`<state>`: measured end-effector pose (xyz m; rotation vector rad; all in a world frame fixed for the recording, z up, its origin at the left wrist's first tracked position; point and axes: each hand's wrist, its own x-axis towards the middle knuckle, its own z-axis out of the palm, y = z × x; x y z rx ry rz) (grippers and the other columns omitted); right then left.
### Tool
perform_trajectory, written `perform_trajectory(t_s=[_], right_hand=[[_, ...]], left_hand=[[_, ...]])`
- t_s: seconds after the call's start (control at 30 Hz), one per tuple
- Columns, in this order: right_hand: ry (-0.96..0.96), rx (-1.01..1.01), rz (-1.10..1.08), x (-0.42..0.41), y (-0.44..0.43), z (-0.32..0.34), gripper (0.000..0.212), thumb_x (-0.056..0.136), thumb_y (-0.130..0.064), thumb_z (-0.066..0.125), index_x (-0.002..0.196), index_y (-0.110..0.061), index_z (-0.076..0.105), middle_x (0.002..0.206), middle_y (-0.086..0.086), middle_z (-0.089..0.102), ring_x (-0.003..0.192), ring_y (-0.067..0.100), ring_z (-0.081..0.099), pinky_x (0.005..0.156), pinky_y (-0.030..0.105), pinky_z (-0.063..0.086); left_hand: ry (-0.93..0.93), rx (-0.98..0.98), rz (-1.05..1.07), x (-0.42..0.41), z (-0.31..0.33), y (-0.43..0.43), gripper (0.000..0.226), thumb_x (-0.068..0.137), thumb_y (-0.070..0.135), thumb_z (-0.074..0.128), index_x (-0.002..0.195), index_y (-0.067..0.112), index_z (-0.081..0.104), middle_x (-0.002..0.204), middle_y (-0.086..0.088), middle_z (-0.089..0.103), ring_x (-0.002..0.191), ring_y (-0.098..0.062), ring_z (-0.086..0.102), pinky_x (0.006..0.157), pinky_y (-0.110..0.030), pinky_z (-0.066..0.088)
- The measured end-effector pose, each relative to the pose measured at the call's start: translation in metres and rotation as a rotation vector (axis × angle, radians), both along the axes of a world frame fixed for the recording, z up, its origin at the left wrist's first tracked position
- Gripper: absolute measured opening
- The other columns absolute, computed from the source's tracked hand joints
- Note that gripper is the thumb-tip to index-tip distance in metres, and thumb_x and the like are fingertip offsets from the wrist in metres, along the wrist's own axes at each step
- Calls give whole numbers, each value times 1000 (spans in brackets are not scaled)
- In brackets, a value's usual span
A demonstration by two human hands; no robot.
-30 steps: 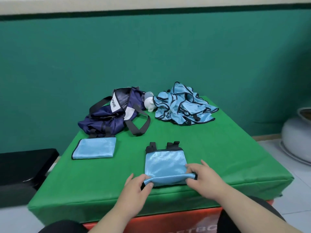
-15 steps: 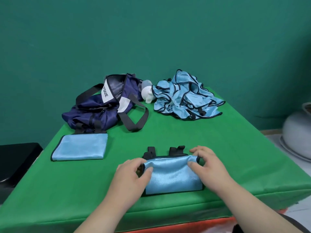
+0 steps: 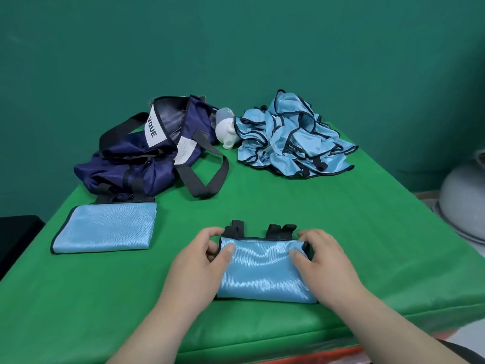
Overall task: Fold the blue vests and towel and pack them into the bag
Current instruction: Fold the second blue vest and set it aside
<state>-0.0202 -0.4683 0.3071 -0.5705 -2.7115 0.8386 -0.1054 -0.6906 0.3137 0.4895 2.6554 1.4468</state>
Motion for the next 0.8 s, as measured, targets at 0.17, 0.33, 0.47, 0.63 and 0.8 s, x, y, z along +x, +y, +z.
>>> perform_trajectory(t_s=[0.17, 0.33, 0.47, 0.63, 0.8], right_hand=[[-10, 20, -23, 1, -2, 1, 15, 94, -35, 58, 101, -22, 61, 112, -8, 58, 113, 16, 49, 104, 34, 37], [-4, 6, -57, 2, -3, 4, 22, 95, -32, 57, 110, -17, 64, 111, -7, 58, 113, 18, 50, 106, 38, 37], [-1, -10, -84, 5, -2, 6, 22, 96, -31, 57, 112, -17, 63, 106, -9, 54, 112, 18, 50, 104, 38, 38], [-19, -6, -102, 5, 0, 6, 23, 97, -33, 54, 113, -18, 63, 104, -8, 55, 110, 18, 51, 103, 39, 39], [-3, -11, -107, 2, -1, 6, 18, 95, -34, 57, 102, -19, 63, 100, -7, 59, 102, 18, 53, 100, 41, 42]], left_hand=[[-47, -95, -57, 6, 2, -8, 45, 85, 40, 71, 122, 48, 48, 79, 5, 59, 63, -9, 55, 66, -32, 49], [-38, -114, -53, 16, 7, -9, 62, 88, 37, 68, 140, 45, 36, 82, 14, 58, 67, -6, 56, 68, -32, 50], [-12, -176, -95, 27, 17, -9, 83, 87, 47, 64, 149, 50, 11, 82, 12, 57, 63, -7, 56, 62, -31, 49], [-35, -314, -137, 32, 22, -11, 89, 88, 46, 63, 152, 50, 2, 79, 17, 59, 65, -5, 57, 65, -32, 52], [2, -309, -156, 36, 23, -11, 77, 91, 35, 59, 150, 52, 11, 78, 12, 62, 67, -6, 57, 68, -34, 53]])
